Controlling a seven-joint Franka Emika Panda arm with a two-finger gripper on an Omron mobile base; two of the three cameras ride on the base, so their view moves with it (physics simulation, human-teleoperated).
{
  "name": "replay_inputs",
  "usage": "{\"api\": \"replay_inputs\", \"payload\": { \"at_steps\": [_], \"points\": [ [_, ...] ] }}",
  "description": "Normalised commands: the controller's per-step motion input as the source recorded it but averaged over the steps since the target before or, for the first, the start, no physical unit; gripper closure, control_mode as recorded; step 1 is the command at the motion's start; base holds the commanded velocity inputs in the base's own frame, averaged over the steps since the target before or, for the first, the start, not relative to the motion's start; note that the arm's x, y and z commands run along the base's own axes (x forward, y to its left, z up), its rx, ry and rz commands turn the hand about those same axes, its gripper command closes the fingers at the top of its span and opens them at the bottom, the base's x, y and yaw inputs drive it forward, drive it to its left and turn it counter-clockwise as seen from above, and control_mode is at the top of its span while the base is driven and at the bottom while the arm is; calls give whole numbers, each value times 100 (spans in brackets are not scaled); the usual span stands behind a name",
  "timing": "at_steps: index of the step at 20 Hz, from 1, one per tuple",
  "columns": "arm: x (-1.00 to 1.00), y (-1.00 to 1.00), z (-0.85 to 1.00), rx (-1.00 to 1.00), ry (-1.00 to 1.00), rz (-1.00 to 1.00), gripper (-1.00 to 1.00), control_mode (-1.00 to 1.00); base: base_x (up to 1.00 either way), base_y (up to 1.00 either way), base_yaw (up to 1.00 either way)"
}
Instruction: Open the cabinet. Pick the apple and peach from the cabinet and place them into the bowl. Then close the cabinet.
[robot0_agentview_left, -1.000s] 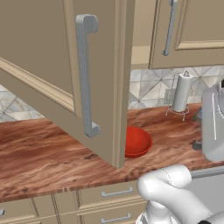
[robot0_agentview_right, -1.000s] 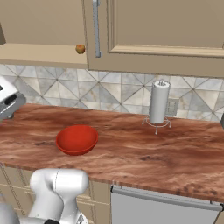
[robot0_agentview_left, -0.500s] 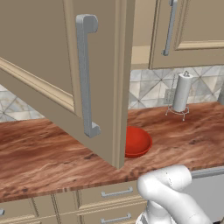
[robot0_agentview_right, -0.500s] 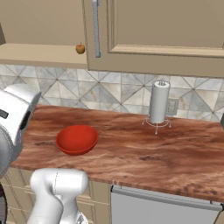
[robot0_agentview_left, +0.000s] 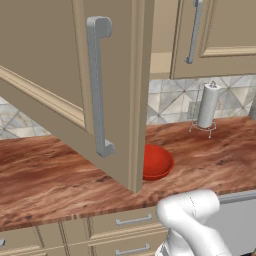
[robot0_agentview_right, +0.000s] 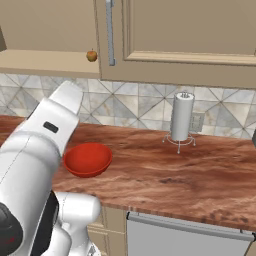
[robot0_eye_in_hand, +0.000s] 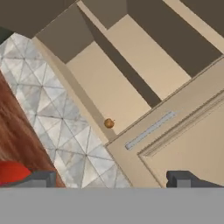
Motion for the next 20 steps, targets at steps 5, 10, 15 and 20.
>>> {"api": "replay_inputs", "payload": {
  "at_steps": [5, 10, 15, 20],
  "points": [
    [32, 8, 8, 41, -16, -15, -100, -100, 0, 0, 0],
    [52, 18, 12, 56, -8, -13, -100, -100, 0, 0, 0],
    [57, 19, 4, 65, 0, -5, -100, -100, 0, 0, 0],
    [4, 0, 16, 64, -5, 5, -100, -100, 0, 0, 0]
  ]
}}
